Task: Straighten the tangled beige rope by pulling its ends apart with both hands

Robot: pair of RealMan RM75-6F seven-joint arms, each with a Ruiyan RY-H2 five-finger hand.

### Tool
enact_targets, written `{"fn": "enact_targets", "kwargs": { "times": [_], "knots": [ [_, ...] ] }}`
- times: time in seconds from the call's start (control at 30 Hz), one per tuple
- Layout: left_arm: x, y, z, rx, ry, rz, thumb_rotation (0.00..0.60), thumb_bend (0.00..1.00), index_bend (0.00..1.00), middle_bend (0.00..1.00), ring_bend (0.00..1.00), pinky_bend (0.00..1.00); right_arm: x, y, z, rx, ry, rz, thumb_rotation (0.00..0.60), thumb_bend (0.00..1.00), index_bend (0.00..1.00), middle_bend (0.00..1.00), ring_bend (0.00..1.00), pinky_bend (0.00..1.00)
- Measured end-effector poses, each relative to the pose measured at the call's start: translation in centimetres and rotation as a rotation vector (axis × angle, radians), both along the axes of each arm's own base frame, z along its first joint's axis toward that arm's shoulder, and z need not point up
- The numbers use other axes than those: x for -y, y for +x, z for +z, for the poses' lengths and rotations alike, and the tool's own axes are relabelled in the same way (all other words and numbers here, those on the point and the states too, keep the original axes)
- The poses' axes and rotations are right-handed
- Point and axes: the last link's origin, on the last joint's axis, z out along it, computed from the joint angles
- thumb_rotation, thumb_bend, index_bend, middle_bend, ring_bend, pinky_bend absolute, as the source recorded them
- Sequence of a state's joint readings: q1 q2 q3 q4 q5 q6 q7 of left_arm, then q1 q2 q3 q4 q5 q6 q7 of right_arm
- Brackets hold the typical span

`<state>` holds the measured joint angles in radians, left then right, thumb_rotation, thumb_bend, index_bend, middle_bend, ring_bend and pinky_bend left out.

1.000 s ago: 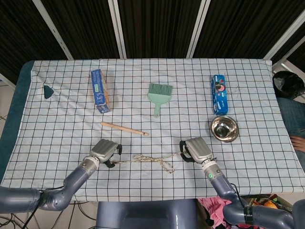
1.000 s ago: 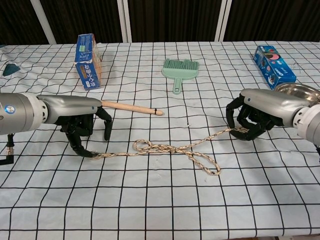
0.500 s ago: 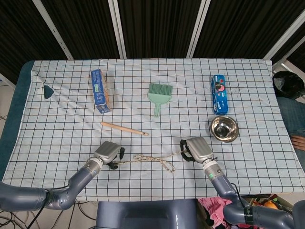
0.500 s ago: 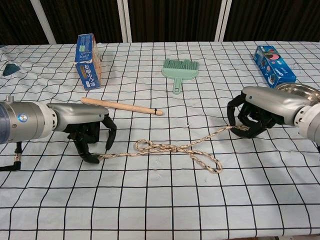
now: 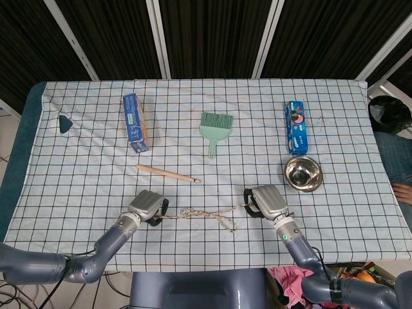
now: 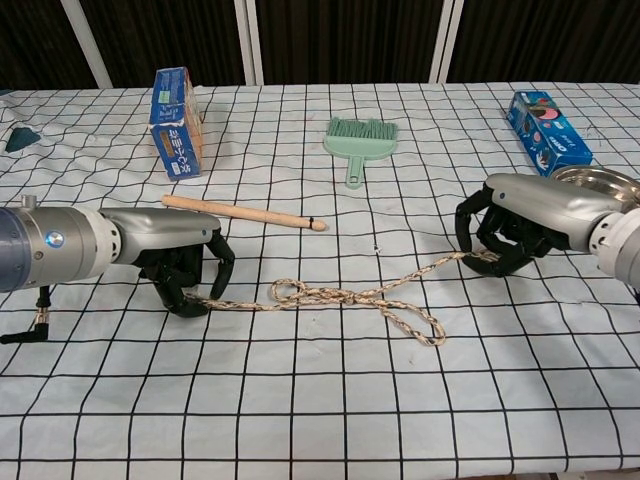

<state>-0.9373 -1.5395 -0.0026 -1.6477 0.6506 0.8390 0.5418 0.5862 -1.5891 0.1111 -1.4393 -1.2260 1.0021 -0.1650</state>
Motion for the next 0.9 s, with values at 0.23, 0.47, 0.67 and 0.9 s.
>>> {"fn": "enact_targets", "kwargs": {
  "times": [0.23,0.47,0.67,0.9],
  "knots": [
    [-0.07,-0.07,-0.17,-0.005,0.005,0.002,0.600,0.35,0.59,1.00,0.91,0.81,-0.02,-0.17,-0.03,-0.001,0.003,-0.005,0.600,0.44,0.65,0.86,1.00,0.94],
    [-0.13,0.00,-0.37,-0.006,0.008,-0.008,0.600,0.40,0.59,1.00,0.91,0.81,0.03,-0.24,0.06,0.000,0.003,-0.007,0.600,0.46,0.65,0.85,1.00,0.94],
    [-0.13,-0.02,-0.52,-0.012,0.006,-0.010,0.600,0.44,0.60,1.00,0.92,0.82,0.03,-0.38,0.11,-0.002,0.006,-0.009,0.600,0.46,0.65,0.85,1.00,0.94],
    [-0.36,0.07,-0.44,-0.011,0.020,-0.010,0.600,0.47,0.61,1.00,0.92,0.83,0.06,-0.42,0.43,0.001,0.001,-0.009,0.600,0.47,0.65,0.86,1.00,0.94]
  ]
}}
